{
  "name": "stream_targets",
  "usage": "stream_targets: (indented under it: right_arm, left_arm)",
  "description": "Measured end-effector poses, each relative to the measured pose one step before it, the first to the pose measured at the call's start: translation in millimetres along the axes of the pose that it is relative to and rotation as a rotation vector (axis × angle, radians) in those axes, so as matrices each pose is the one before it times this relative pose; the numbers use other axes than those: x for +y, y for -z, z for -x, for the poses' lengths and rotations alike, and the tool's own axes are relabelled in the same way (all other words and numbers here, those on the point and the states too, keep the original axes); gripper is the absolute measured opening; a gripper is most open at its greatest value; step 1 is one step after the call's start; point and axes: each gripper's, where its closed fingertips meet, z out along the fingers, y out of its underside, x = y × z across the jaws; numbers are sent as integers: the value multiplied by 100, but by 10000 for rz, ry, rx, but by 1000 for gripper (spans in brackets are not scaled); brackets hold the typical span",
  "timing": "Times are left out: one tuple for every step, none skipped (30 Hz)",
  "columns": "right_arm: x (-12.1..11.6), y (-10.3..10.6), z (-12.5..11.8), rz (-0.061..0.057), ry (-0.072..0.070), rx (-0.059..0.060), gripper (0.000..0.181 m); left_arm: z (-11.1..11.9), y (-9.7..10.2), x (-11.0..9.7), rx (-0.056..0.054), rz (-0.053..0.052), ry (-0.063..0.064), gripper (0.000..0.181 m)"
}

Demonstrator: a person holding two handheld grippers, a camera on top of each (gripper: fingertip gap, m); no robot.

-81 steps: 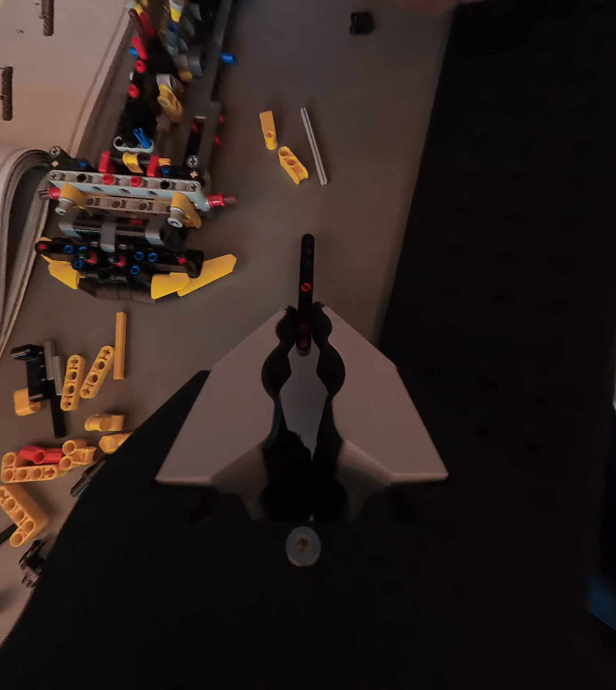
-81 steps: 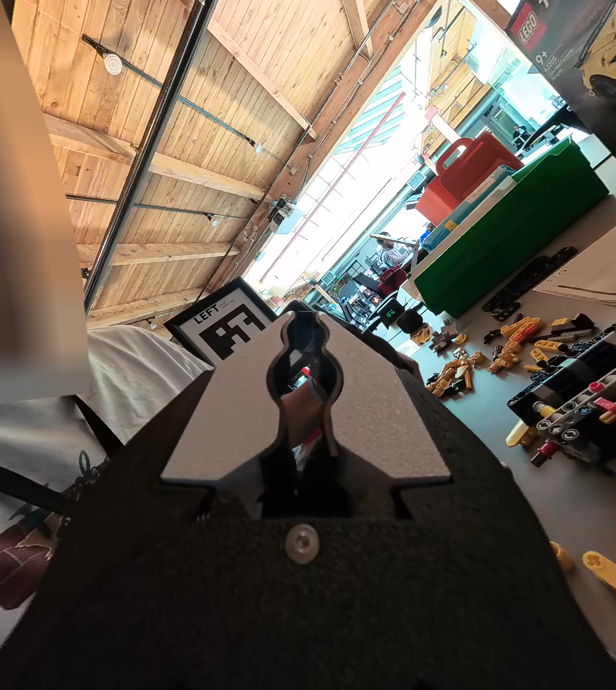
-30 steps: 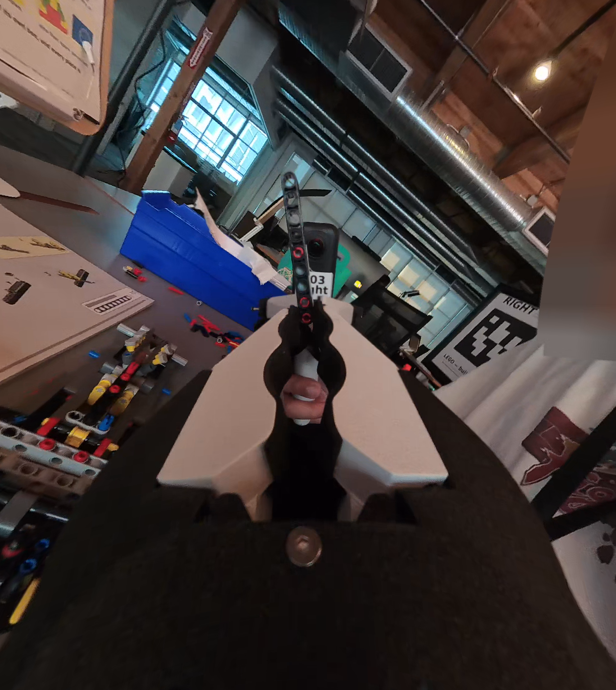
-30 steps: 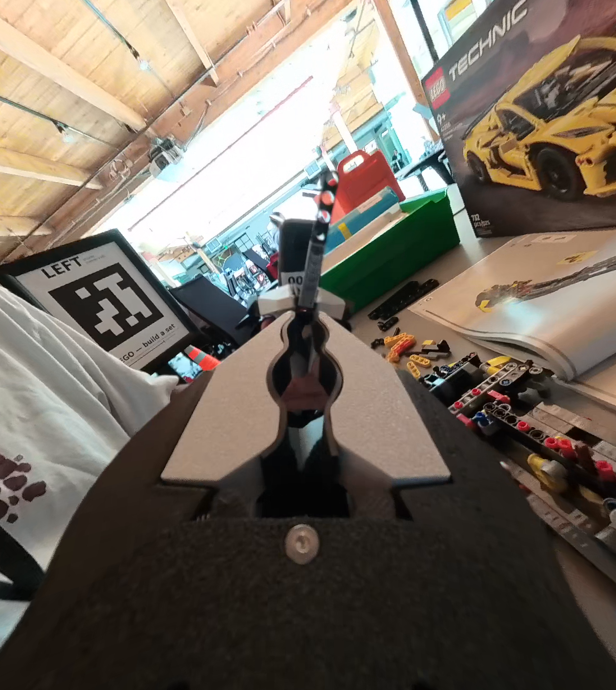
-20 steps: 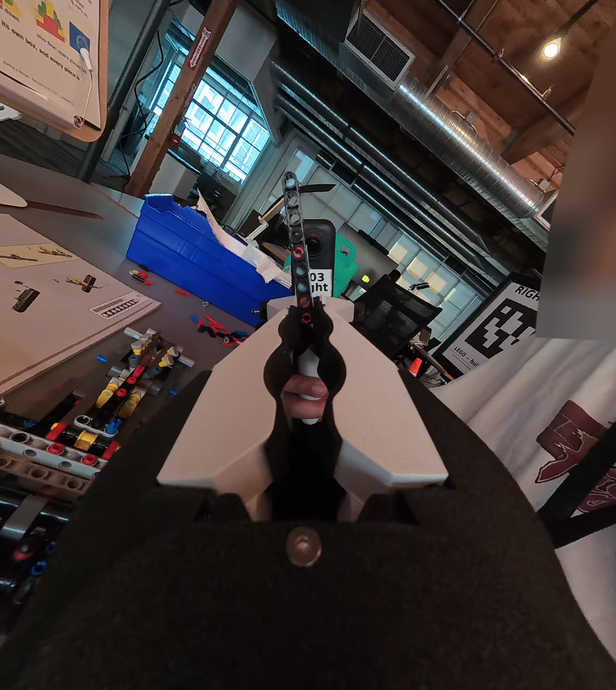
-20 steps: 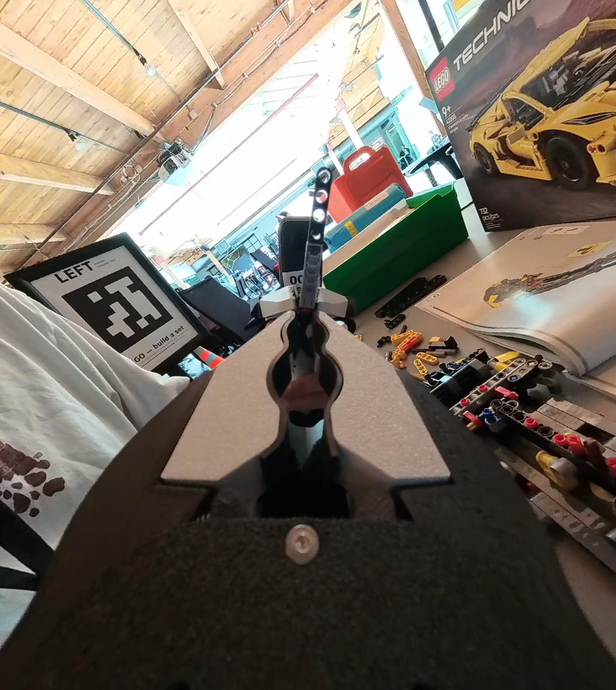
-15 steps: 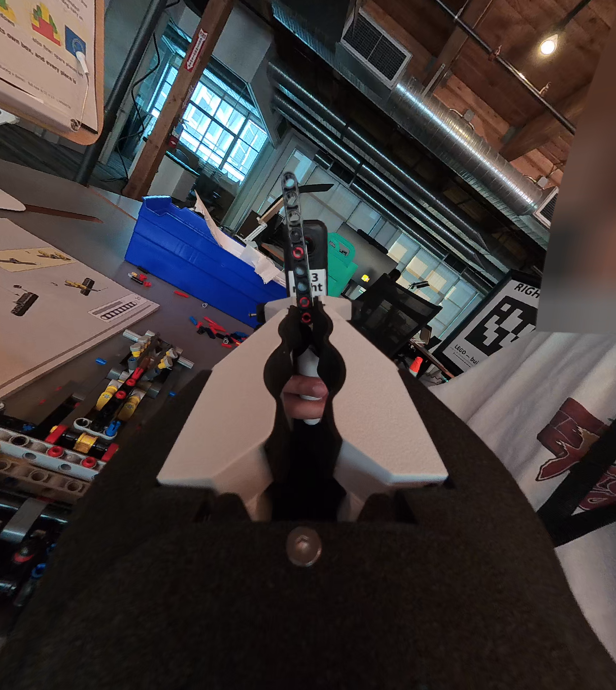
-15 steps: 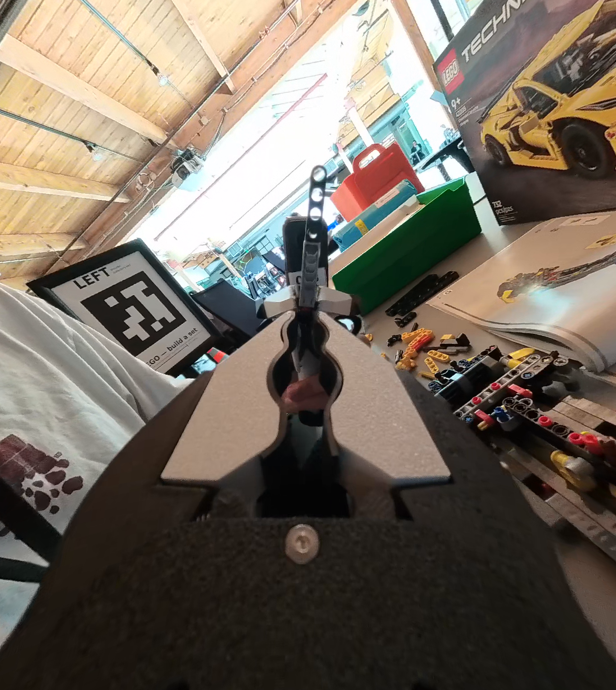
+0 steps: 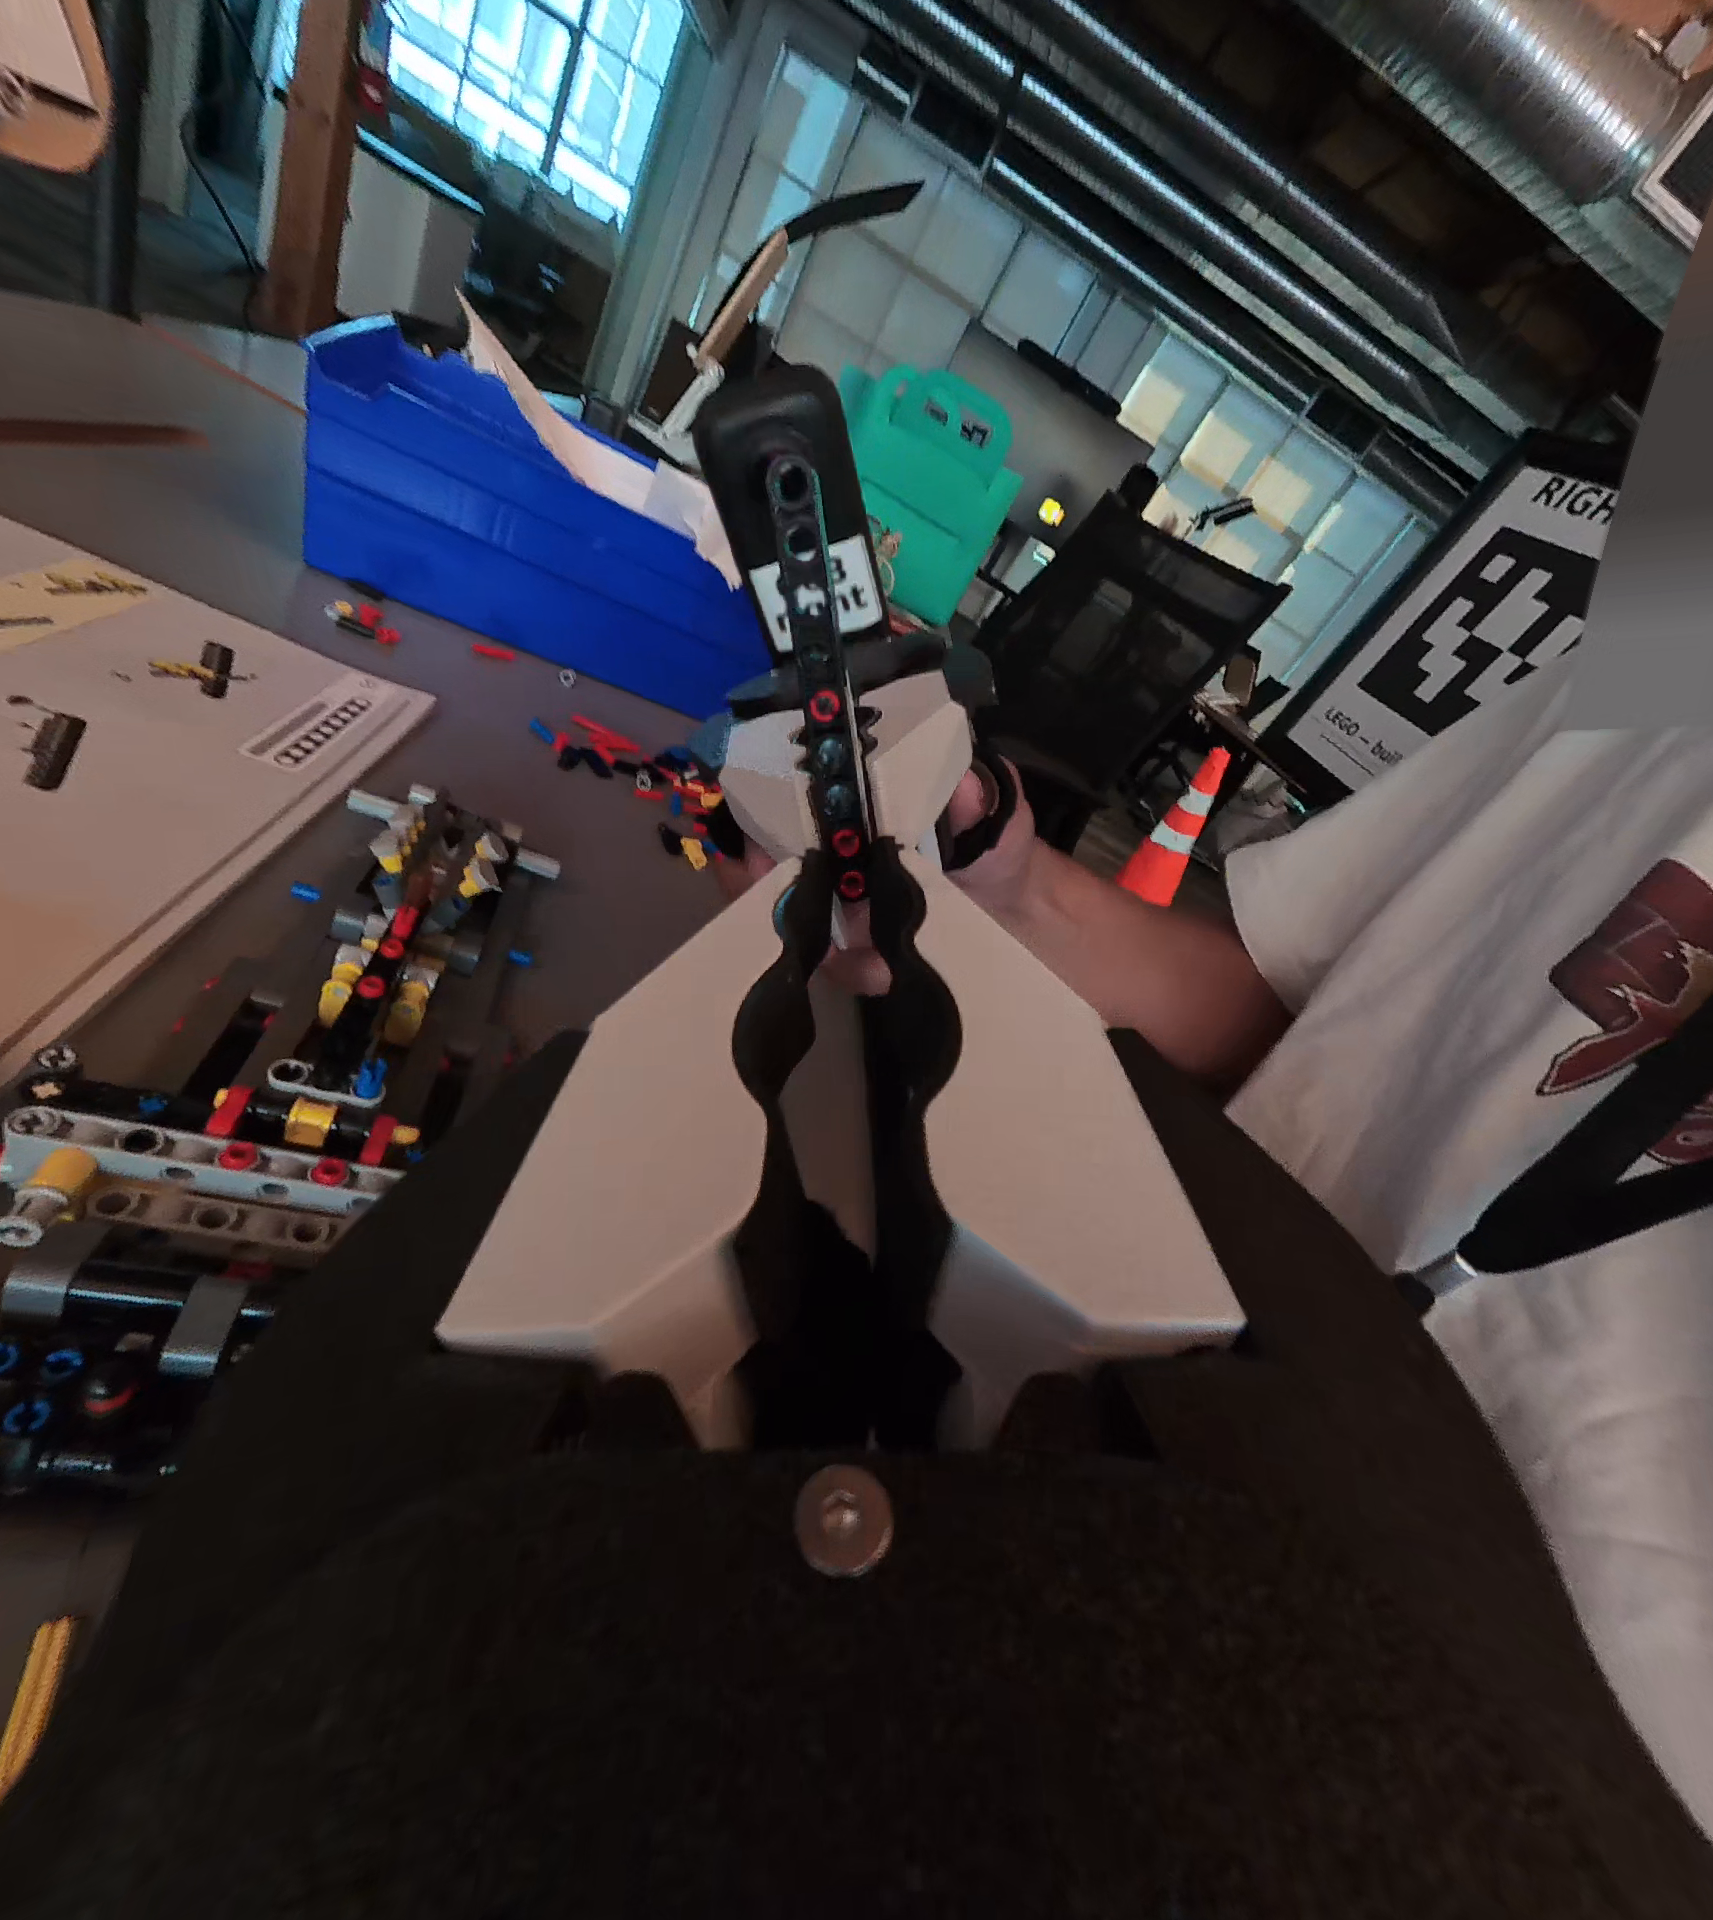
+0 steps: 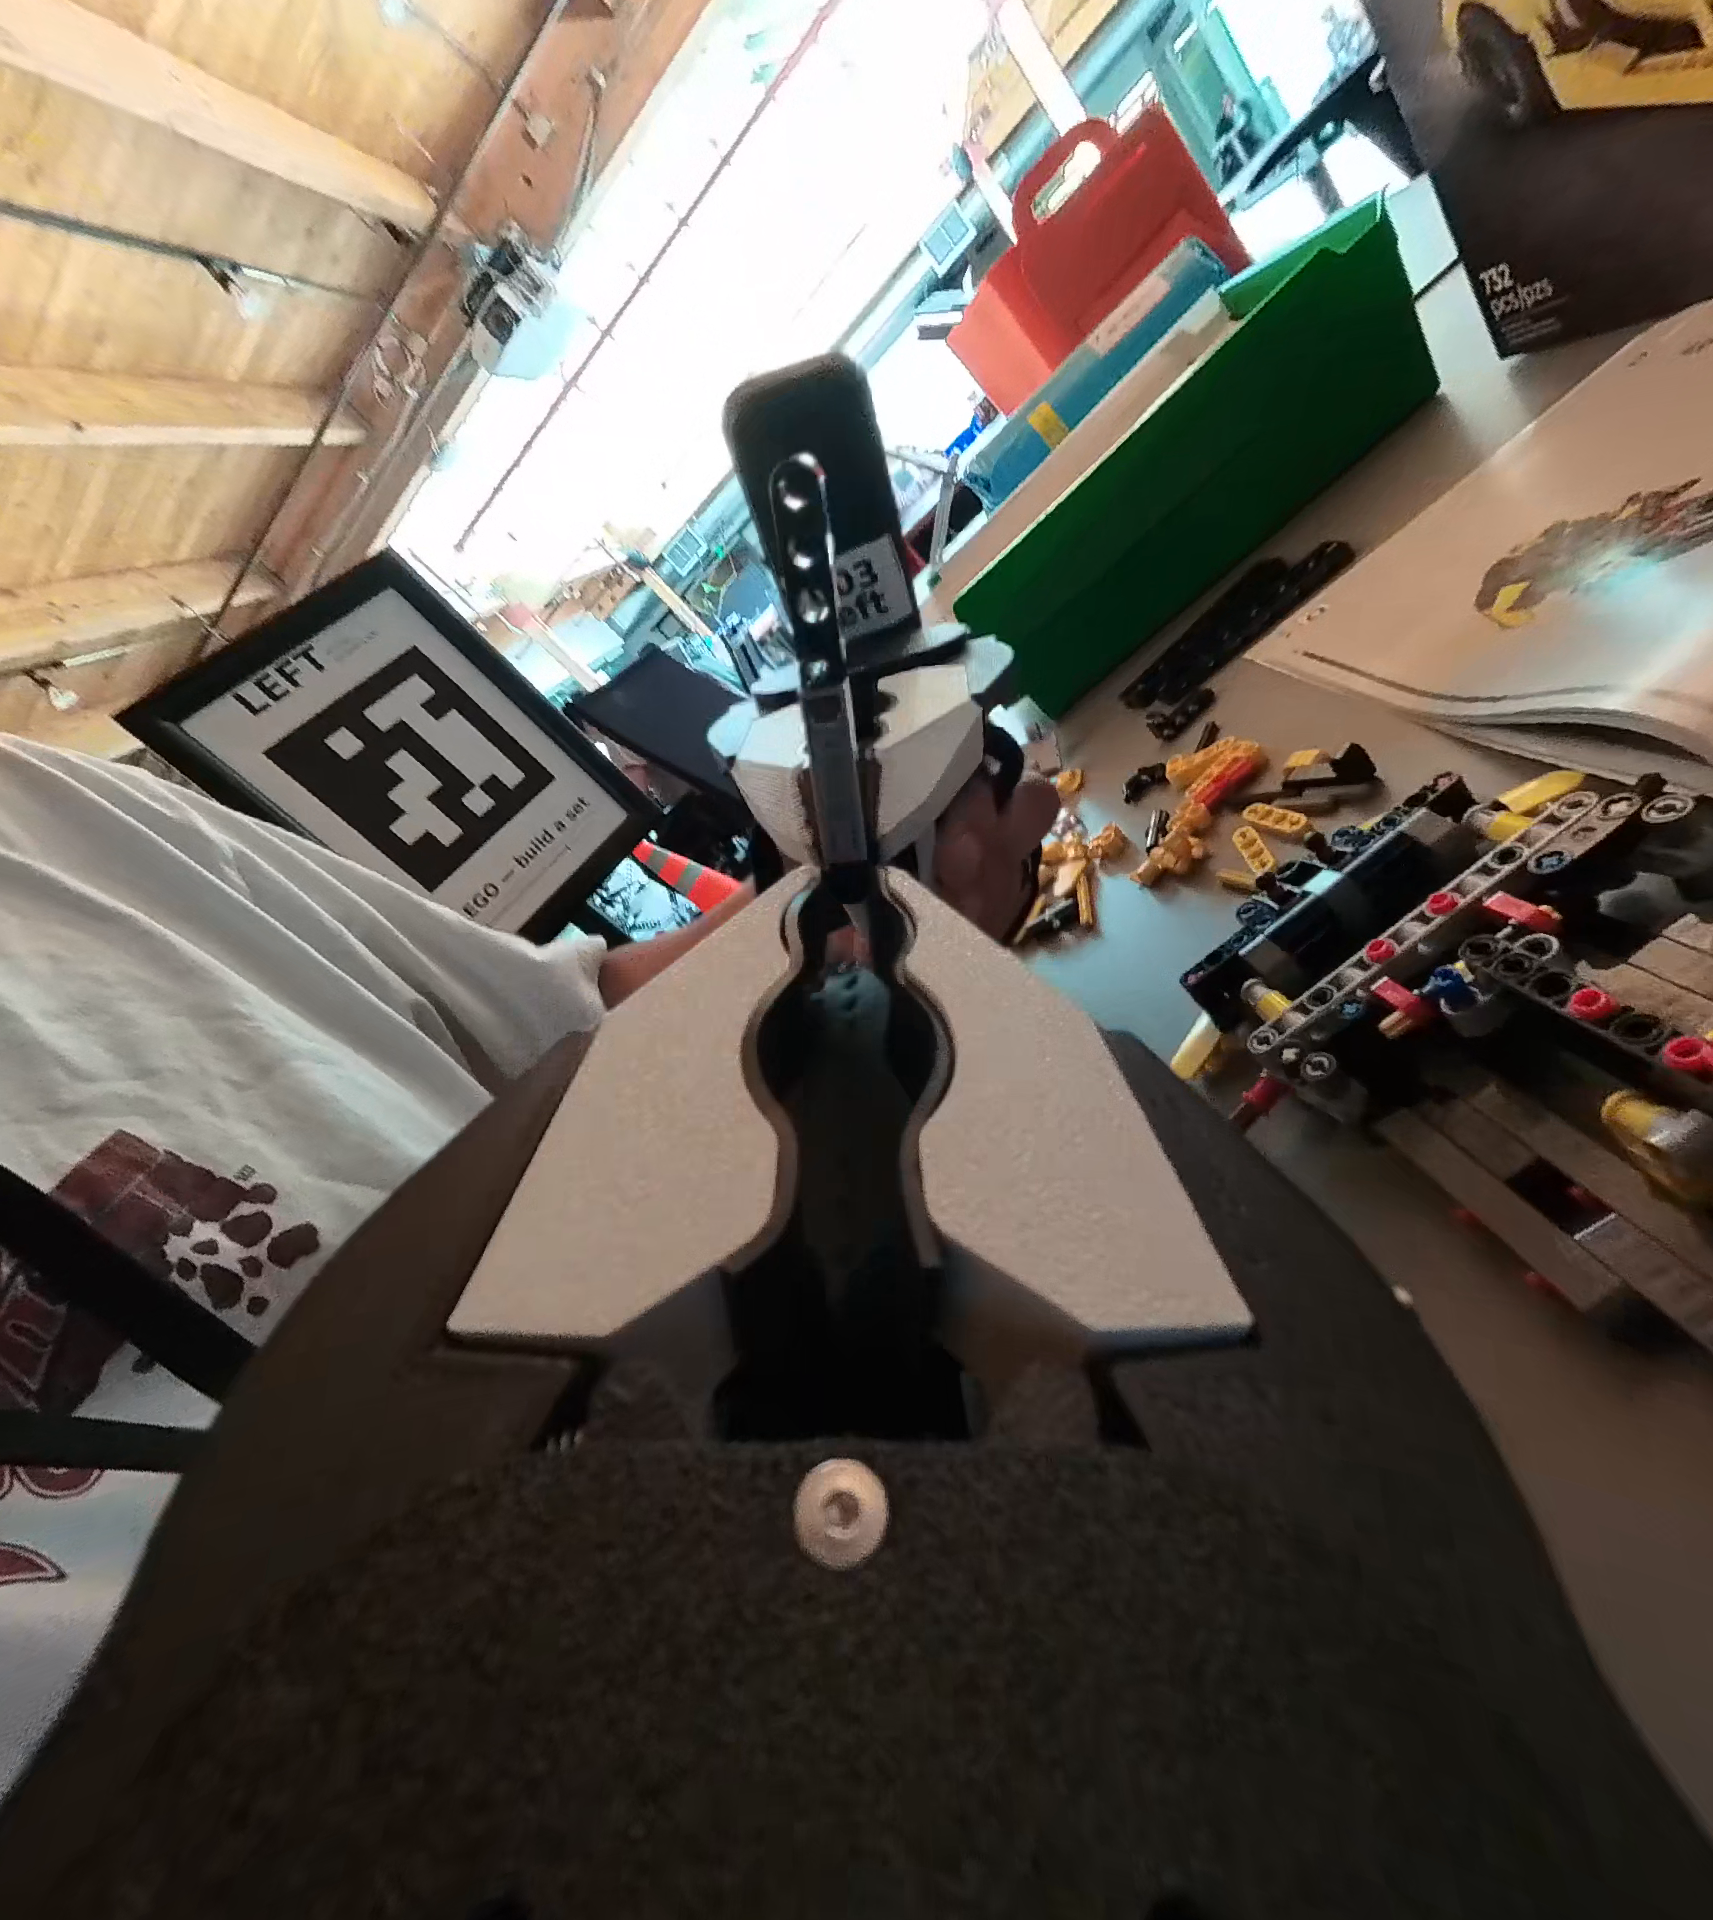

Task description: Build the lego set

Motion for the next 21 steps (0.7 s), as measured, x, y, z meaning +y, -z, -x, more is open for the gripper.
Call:
stream_targets:
  right_arm:
    - [304, -44, -70, 197, 36, 53, 7]
    - [323, -77, -49, 193, 4, 22, 7]
    - [345, -93, 46, 224, -4, -33, 7]
    - [335, -123, 45, 217, 62, 9, 7]
    - [351, -128, -40, 224, 129, 89, 7]
    - [404, -172, -72, 254, 143, 116, 7]
    - [150, -65, -1, 90, 86, 50, 7]
    - [91, 10, 80, 59, -10, -53, 7]
    - [8, 84, -56, -3, -40, 10, 6]
    - [92, 31, -216, 45, -38, 100, 7]
    - [-21, 5, -176, -31, -34, 82, 7]
    - [-147, 52, -21, -105, -54, -11, 7]
    - [-321, 131, 112, -211, -64, -87, 7]
    - [-185, 120, -39, -108, -33, 8, 7]
    - [-140, 87, -69, -100, 6, 40, 7]
    - [-199, 8, 36, -151, -12, -13, 7]
    - [-303, -32, 126, -209, 22, -46, 7]
    - [-331, 7, 104, -203, 93, 15, 7]
    - [-310, 53, -141, -177, 128, 164, 7]
    - [-395, 72, -192, -219, 93, 155, 7]
    - [-390, 41, 89, -198, 17, -40, 7]
  left_arm:
    - [-20, 63, 332, 47, 256, -3, 6]
    - [-26, 73, 318, 41, 285, -24, 6]
    - [-118, 76, 352, 110, 324, 6, 6]
    - [-159, 81, 361, 123, 341, -26, 6]
    - [-71, 71, 336, 45, 331, -69, 6]
    - [-33, 32, 417, 33, 366, -70, 6]
    - [-41, 27, 224, 49, 213, -26, 6]
    - [-89, -49, 75, 109, 55, 56, 6]
    - [18, -96, 14, 64, -61, 105, 6]
    - [161, -85, 105, -16, -28, 86, 6]
    - [198, -28, 53, -26, -69, 49, 6]
    - [86, -29, -110, 61, -212, 121, 6]
    - [-35, -66, -307, 146, -382, 199, 6]
    - [33, -105, -207, 67, -299, 167, 6]
    - [102, -93, -87, -59, -173, 24, 6]
    - [22, -19, -176, -30, -166, 19, 6]
    - [-56, 31, -263, 52, -202, 77, 6]
    - [-97, 12, -325, 107, -261, 153, 6]
    - [106, -27, -304, -18, -262, 102, 6]
    - [251, -52, -378, -119, -332, 87, 6]
    - [24, -80, -405, 45, -336, 191, 6]
